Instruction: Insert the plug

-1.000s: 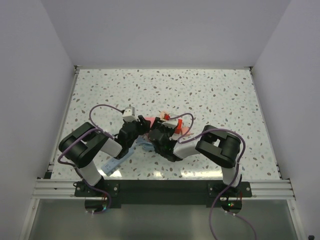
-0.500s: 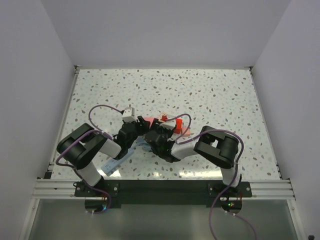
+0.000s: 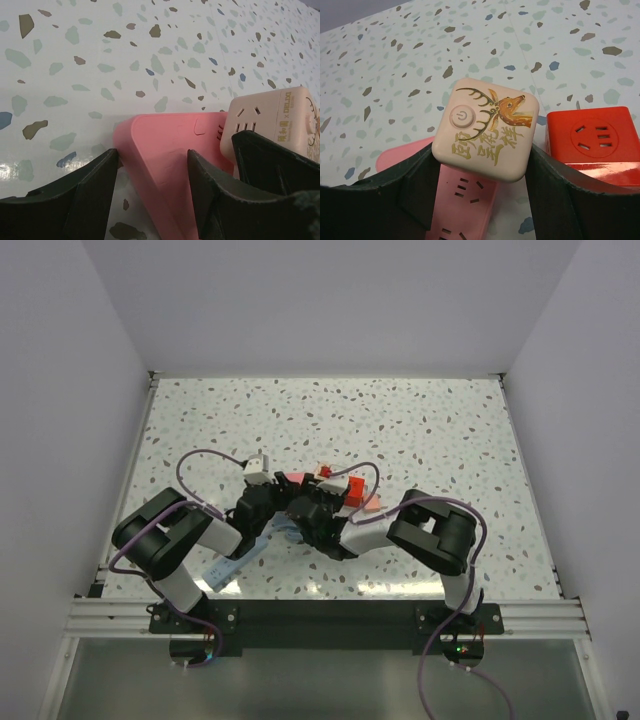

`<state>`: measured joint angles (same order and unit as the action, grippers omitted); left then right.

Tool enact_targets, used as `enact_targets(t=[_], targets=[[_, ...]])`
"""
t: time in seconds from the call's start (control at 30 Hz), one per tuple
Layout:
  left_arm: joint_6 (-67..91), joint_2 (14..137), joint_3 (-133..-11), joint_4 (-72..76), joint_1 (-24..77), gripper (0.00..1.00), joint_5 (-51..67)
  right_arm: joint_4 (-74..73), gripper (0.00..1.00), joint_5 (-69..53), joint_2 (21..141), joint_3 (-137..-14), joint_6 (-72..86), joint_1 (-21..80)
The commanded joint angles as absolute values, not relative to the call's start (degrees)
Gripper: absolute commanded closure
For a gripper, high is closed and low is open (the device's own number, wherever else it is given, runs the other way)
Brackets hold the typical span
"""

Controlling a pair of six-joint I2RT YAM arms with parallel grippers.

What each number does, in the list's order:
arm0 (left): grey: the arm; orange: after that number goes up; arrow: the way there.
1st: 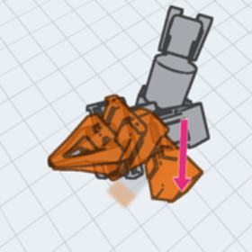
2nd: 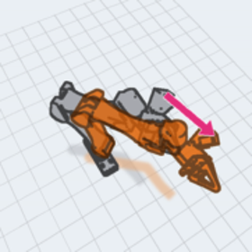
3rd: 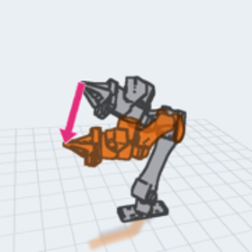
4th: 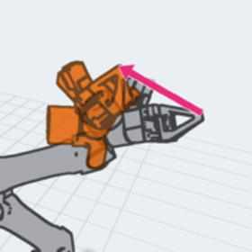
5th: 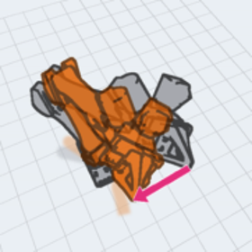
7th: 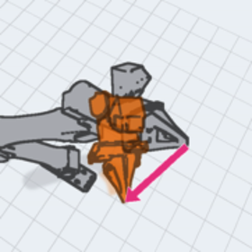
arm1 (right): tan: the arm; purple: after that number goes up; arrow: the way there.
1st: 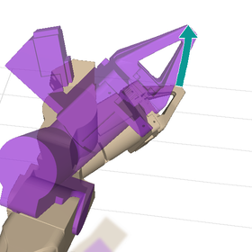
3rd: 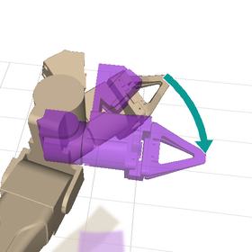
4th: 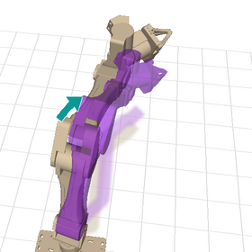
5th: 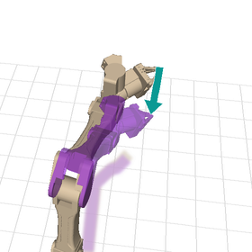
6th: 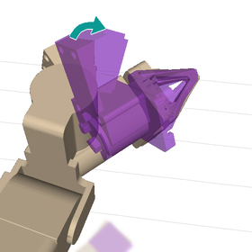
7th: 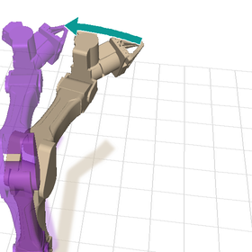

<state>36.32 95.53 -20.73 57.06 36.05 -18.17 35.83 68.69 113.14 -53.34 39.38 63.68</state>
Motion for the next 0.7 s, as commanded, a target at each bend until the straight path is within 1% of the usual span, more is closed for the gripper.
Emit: enact_targets(t=[0.0,0.3,0.4,0.5,0.67], targets=[[35.0,94.5,-21.2,57.6,36.2,0.38,-17.6,25.6,1.0,57.8,117.2,-53.8,40.3,63.4],[33.8,96.4,-22.5,56.7,36.2,0.47,-16.7,20.0,1.0,52.0,116.6,-56.2,38.1,62.1],[33.5,97.6,-23.3,56.4,36.2,0.53,-16.2,18.2,1.0,48.8,116.7,-57.0,37.8,61.1],[33.4,98.3,-23.6,56.4,36.2,0.56,-15.6,17.2,1.0,46.7,116.9,-57.3,37.9,59.9],[33.2,99.0,-24.1,56.2,36.1,0.57,-15.6,16.6,1.0,44.0,117.7,-57.1,38.2,59.2]])
